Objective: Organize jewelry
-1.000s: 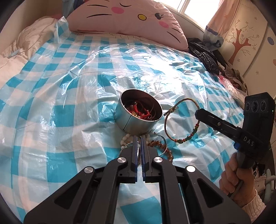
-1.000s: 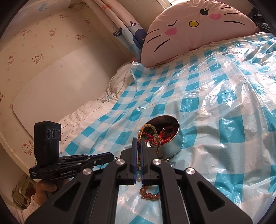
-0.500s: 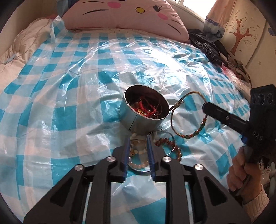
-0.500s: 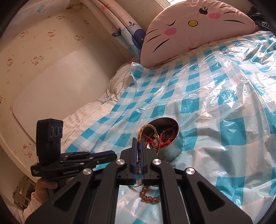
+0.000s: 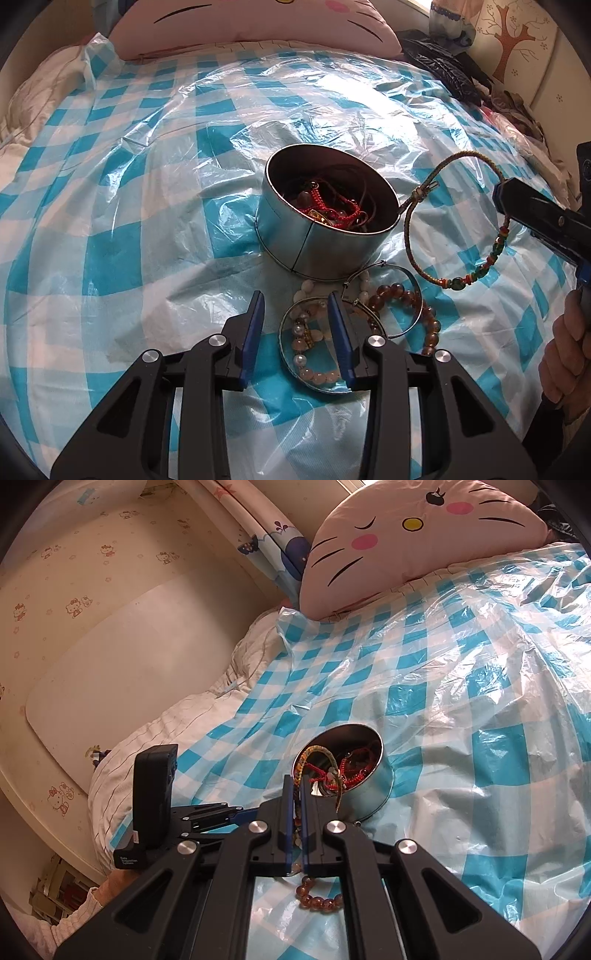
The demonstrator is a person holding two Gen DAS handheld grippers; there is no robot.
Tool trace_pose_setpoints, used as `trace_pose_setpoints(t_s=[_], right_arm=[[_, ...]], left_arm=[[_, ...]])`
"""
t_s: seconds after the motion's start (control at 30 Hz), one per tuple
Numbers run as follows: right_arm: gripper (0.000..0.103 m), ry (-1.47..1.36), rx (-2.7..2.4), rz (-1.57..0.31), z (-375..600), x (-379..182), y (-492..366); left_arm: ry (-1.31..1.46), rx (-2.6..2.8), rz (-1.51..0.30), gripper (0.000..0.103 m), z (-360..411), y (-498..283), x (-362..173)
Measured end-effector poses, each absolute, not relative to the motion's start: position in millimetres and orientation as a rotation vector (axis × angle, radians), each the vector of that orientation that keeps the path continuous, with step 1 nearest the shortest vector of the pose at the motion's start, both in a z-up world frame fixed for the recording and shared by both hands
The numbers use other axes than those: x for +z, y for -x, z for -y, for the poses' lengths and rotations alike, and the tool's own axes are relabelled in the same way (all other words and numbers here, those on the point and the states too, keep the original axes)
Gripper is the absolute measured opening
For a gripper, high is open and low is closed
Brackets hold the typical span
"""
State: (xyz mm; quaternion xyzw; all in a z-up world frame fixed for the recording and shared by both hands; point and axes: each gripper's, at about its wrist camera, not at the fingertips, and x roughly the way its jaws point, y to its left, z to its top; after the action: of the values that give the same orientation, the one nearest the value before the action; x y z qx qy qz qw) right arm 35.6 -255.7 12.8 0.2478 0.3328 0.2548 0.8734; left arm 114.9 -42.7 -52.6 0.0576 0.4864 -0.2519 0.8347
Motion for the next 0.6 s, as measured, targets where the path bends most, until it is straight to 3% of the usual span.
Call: trace_pose_setpoints(t_s=[0.07, 0.27, 0.6], right_arm=[[0.004, -0.518, 0.532, -0.697, 255.8, 12.1, -35.9], [0.004, -0.522, 0.531, -0.698, 256.5, 11.1, -34.8], [0.004, -0.521, 0.526, -0.683, 257.0, 13.7, -33.6]], left_arm=[[-0.155, -0.545, -1.058, 0.015, 47.3, -117.9, -60.3], [-0.184, -0.51, -1.019, 0.003, 48.3, -107.0, -52.3], [-0.044, -0.494, -0.981, 0.003, 22.1, -95.7, -25.7]])
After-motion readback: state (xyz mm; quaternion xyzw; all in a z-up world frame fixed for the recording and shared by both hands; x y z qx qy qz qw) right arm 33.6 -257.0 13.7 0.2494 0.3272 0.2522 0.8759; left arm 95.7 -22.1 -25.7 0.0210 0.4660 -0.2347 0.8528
